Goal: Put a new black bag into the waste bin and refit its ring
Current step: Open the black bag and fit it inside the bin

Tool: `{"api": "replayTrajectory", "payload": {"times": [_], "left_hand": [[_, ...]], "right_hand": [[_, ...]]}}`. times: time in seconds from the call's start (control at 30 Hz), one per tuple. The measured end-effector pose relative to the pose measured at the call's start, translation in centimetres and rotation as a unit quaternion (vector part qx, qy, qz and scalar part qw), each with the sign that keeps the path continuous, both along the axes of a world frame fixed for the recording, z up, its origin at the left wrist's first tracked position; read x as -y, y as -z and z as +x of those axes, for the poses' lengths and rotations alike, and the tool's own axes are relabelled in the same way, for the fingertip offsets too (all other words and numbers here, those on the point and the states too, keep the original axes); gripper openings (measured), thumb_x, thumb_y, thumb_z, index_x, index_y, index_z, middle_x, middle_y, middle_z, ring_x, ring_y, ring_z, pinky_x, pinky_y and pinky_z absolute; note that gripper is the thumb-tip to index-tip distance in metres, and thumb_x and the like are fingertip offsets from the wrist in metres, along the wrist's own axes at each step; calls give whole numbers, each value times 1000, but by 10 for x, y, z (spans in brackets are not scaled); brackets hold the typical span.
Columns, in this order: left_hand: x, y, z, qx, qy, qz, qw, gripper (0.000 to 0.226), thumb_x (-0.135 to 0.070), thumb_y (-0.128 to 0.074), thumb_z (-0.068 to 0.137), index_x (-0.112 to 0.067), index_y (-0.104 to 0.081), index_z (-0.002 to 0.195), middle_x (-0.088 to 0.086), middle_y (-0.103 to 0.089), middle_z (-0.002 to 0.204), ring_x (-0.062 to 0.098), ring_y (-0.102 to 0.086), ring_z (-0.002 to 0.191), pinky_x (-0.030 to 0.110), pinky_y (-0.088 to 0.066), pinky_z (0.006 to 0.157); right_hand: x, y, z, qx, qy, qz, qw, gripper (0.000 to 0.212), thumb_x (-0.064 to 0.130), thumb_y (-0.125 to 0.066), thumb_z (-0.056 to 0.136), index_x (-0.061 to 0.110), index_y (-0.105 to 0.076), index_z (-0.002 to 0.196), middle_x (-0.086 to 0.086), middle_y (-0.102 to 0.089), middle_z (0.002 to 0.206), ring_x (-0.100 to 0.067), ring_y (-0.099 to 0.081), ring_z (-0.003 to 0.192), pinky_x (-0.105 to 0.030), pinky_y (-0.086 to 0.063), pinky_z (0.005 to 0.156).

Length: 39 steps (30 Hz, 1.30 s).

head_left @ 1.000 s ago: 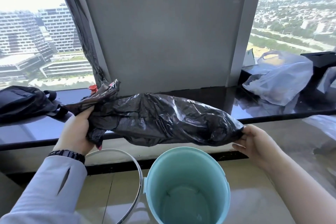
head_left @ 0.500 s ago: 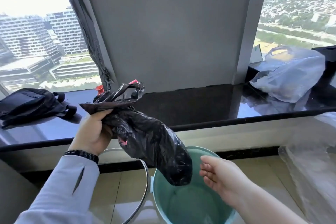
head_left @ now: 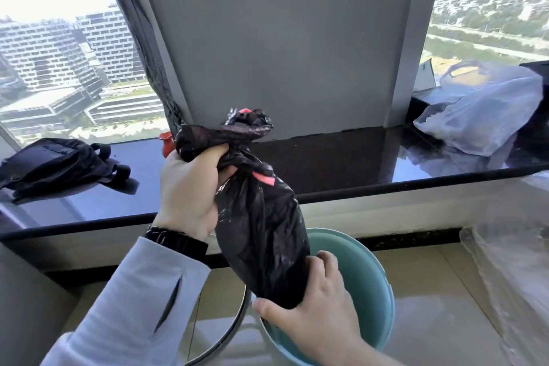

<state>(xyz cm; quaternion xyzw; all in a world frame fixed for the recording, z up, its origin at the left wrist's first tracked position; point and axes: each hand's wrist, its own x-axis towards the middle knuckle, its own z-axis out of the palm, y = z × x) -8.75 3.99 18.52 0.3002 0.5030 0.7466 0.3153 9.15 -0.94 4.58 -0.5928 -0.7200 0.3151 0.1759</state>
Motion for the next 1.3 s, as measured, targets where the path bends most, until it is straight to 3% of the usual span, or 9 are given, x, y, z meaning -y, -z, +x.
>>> {"api": "replayTrajectory", "payload": {"times": [0.2, 0.37, 0.57, 0.67, 0.77, 0.93, 1.03, 1.17, 1.3], "left_hand": [[3, -6, -11, 45, -35, -26, 998, 8, -5, -75, 81, -7, -77, 88, 5, -79, 78, 16, -77, 68, 20, -57, 54], [7, -7, -36, 36, -85, -52, 994, 11, -9, -82, 70, -15, -80, 62, 12, -79, 70, 31, -77, 61, 49, -60, 54], [6, -4, -46, 17, -5, -66, 998, 28, -14, -85, 69, -4, -76, 94, 17, -79, 93, 35, -77, 86, 50, -62, 76], [6, 1, -30, -21, 72, -79, 994, 28, -10, -81, 74, -4, -75, 101, 15, -79, 91, 28, -76, 79, 39, -63, 69], [8, 6, -12, -68, 127, -98, 985, 24, -3, -76, 80, 1, -72, 104, 16, -77, 93, 26, -74, 78, 36, -62, 68], [9, 13, 18, -125, 185, -122, 967, 30, 4, -73, 82, 6, -64, 111, 30, -71, 110, 31, -72, 89, 47, -60, 86], [11, 19, 33, -157, 211, -133, 956, 34, 6, -74, 81, 9, -59, 112, 31, -69, 103, 34, -66, 90, 56, -54, 87], [11, 26, 49, -226, 258, -147, 928, 41, -2, -81, 76, 5, -60, 110, 33, -67, 103, 32, -65, 83, 60, -52, 77], [13, 36, 56, -282, 317, -168, 890, 41, -10, -84, 70, -2, -63, 104, 21, -72, 94, 29, -69, 83, 58, -56, 86]], "right_hand": [[-35, 5, 20, 42, -1, 59, 997, 27, 45, -58, 87, 19, -64, 86, 2, -71, 91, -27, -68, 92, -35, -51, 68], [-75, 10, 57, 166, -2, 26, 986, 24, 30, -63, 84, 16, -55, 67, 1, -61, 71, -29, -62, 74, -31, -47, 58], [-76, 23, 61, 244, -48, 5, 969, 9, 23, -64, 84, 18, -56, 80, 6, -47, 69, -27, -54, 77, -30, -50, 65], [-82, 11, 67, 239, -83, -80, 964, 45, 48, -81, 65, 20, -60, 93, 6, -59, 85, -22, -62, 88, -32, -54, 73], [-90, -15, 75, 129, -96, -189, 969, 92, 66, -87, 43, 24, -58, 119, 8, -62, 110, -15, -62, 103, -30, -52, 88], [-100, -53, 78, -205, 11, -158, 966, 8, 19, -71, 81, 14, -72, 88, 0, -72, 82, -12, -51, 55, -22, -40, 51], [-99, -78, 74, -384, 39, -212, 898, 19, 25, -59, 87, 15, -66, 73, -6, -71, 73, -12, -45, 45, -24, -36, 48], [-93, -97, 72, -388, 6, -286, 876, 62, 76, -55, 75, 15, -70, 75, -9, -71, 74, -15, -52, 48, -26, -40, 49], [-84, -89, 66, -355, -15, -299, 886, 71, 84, -58, 66, 17, -76, 78, -6, -72, 73, -13, -54, 49, -23, -42, 47]]}}
